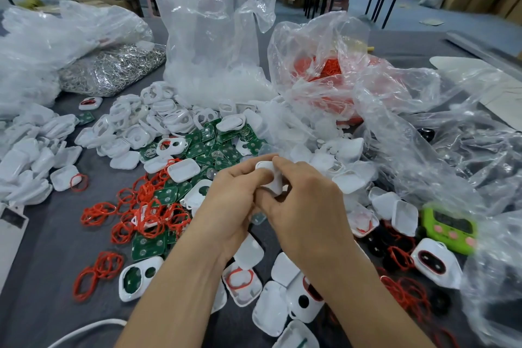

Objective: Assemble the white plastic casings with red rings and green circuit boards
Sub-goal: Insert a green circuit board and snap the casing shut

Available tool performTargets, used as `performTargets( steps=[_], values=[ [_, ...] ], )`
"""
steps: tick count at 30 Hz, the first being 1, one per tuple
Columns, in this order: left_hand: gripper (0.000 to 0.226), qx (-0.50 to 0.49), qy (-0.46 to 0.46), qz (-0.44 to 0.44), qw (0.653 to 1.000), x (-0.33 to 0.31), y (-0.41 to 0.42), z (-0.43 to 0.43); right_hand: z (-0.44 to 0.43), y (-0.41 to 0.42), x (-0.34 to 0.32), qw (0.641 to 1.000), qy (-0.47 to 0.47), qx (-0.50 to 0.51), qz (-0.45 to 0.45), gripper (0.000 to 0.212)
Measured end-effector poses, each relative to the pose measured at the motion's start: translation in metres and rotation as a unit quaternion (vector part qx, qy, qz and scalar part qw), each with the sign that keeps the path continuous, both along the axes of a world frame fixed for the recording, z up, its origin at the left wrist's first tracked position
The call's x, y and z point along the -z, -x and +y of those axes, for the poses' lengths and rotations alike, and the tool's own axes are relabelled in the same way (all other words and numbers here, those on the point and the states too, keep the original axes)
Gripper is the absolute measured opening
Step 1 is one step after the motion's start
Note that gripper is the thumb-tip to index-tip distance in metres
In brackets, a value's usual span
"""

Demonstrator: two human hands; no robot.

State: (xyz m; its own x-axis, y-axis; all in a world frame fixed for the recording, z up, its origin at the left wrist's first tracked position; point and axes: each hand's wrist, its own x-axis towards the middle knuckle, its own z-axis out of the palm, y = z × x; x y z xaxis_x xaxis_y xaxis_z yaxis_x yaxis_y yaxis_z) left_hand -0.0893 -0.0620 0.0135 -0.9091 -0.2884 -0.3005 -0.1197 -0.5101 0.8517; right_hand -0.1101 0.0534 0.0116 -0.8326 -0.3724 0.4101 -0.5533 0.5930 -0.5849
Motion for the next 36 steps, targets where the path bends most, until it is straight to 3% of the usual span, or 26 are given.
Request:
performTargets(
  steps=[2,5,10,26,32,36],
  values=[
    [0.031,-0.01,-0.019,0.004,1.0,0.001,0.001,-0.006,0.006,0.009,-0.002,0.993,0.075,-0.005,-0.089,0.034],
    [0.03,-0.02,-0.075,0.018,0.997,0.002,0.002,-0.013,0.018,0.028,-0.002,0.974,0.137,0.046,-0.174,0.007],
    [0.03,0.018,-0.093,0.034,0.995,-0.001,-0.001,-0.014,0.02,0.032,-0.007,0.904,0.262,-0.044,-0.336,0.011],
    [0.03,0.085,-0.061,0.033,0.994,-0.005,-0.006,-0.01,0.017,0.03,-0.007,0.845,0.326,-0.075,-0.417,0.008],
    [0.028,0.1,-0.055,0.039,0.993,-0.004,-0.006,-0.009,0.019,0.03,-0.007,0.867,0.309,-0.036,-0.389,0.009],
    [0.028,0.101,-0.055,0.04,0.993,-0.005,-0.007,-0.008,0.02,0.029,-0.008,0.875,0.313,-0.02,-0.368,0.02]
  ],
)
